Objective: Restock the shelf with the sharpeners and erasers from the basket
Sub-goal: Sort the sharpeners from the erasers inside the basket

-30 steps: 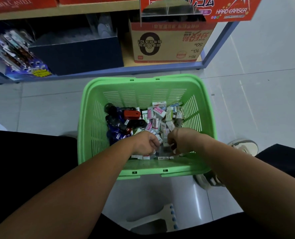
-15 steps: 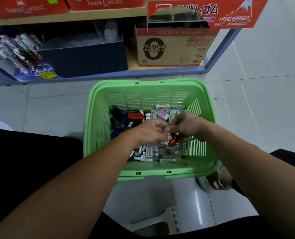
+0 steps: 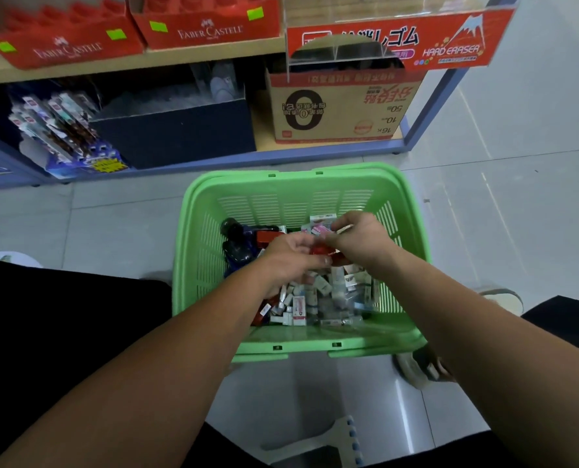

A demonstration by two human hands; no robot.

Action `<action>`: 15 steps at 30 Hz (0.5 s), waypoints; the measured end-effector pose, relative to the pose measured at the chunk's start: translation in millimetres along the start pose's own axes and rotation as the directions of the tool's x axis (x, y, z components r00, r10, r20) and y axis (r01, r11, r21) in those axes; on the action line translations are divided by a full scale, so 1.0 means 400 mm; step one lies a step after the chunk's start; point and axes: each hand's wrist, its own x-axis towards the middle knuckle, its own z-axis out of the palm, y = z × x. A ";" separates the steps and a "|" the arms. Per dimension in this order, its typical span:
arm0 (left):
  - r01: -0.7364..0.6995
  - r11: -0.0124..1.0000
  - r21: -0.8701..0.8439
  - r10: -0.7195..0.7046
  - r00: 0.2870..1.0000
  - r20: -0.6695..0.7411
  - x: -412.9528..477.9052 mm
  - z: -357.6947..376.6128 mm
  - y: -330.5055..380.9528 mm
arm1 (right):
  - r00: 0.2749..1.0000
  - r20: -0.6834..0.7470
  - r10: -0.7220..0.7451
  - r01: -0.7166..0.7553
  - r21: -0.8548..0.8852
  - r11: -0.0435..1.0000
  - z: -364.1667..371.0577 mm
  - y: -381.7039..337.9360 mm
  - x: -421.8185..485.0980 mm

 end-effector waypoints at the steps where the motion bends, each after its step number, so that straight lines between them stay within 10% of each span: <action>1: -0.012 0.999 0.051 0.015 0.998 -0.057 -0.004 -0.015 0.009 | 0.997 0.073 0.027 -0.034 0.100 0.994 0.009 -0.011 -0.001; 9: 0.300 0.682 0.667 0.138 0.843 -0.520 -0.041 -0.145 0.005 | 0.964 0.257 -0.070 0.208 -0.559 0.803 0.052 0.065 0.030; 11: 0.277 0.574 0.770 0.238 0.844 -0.481 -0.037 -0.125 -0.016 | 0.949 0.314 -0.041 0.255 -0.681 0.687 0.066 0.083 0.028; 15: 0.115 0.672 0.731 0.039 0.981 -0.190 -0.008 -0.031 -0.089 | 0.970 0.243 -0.012 0.203 -0.781 0.590 0.071 0.112 0.032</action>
